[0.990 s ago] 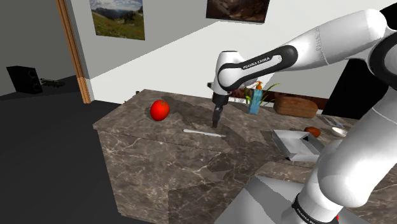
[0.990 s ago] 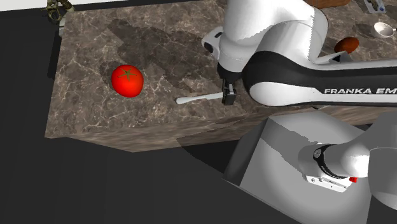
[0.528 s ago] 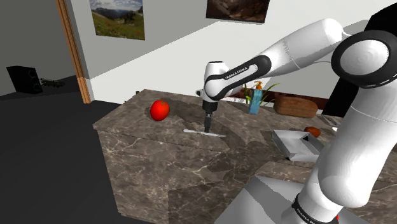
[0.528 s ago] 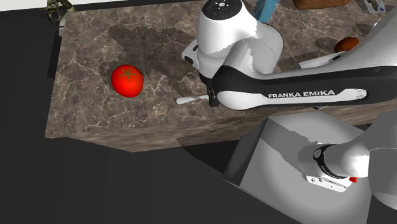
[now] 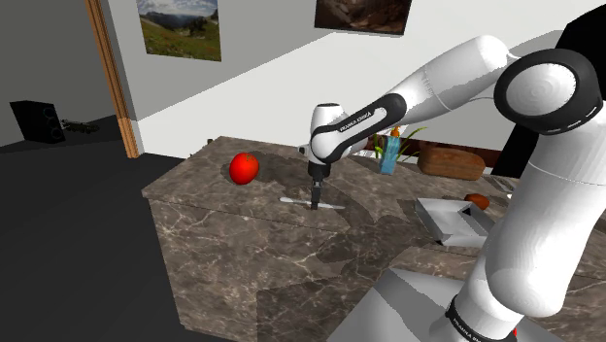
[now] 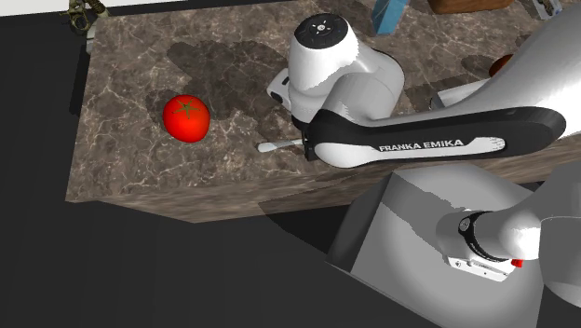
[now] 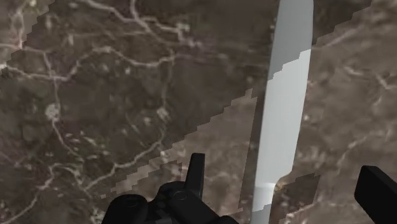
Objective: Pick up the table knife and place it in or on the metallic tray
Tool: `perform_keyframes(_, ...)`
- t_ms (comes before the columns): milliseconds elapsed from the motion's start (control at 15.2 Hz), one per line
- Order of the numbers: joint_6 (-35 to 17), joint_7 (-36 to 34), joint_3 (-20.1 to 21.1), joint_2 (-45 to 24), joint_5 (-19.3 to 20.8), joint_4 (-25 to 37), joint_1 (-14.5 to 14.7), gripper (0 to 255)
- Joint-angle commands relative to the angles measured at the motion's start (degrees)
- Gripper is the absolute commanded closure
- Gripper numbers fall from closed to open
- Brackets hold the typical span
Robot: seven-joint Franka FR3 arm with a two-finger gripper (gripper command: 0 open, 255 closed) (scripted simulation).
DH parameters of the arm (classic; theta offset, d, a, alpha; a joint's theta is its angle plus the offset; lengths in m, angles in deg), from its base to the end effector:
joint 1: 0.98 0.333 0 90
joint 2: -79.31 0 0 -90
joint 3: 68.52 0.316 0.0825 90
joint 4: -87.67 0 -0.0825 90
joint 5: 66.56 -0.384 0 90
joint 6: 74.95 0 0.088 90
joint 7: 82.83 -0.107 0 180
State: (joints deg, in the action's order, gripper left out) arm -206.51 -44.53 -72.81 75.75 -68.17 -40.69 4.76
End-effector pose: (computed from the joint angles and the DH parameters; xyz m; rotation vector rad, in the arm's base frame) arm 0.5299 0.0141 0.3407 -2.9478 -1.0348 0.0009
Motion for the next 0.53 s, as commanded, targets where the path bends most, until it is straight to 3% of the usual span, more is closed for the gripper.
perform_keyframes(0, -0.1, 0.0, 0.0, -0.1, 0.0, 0.0, 0.0, 0)
perform_keyframes(198, -0.1, 0.0, 0.0, 0.0, 0.0, 0.0, 0.0, 0)
perform_keyframes(264, -0.1, 0.0, 0.0, 0.0, 0.0, 0.0, 0.0, 255)
perform_keyframes(462, -0.1, 0.0, 0.0, 0.0, 0.0, 0.0, 0.0, 255)
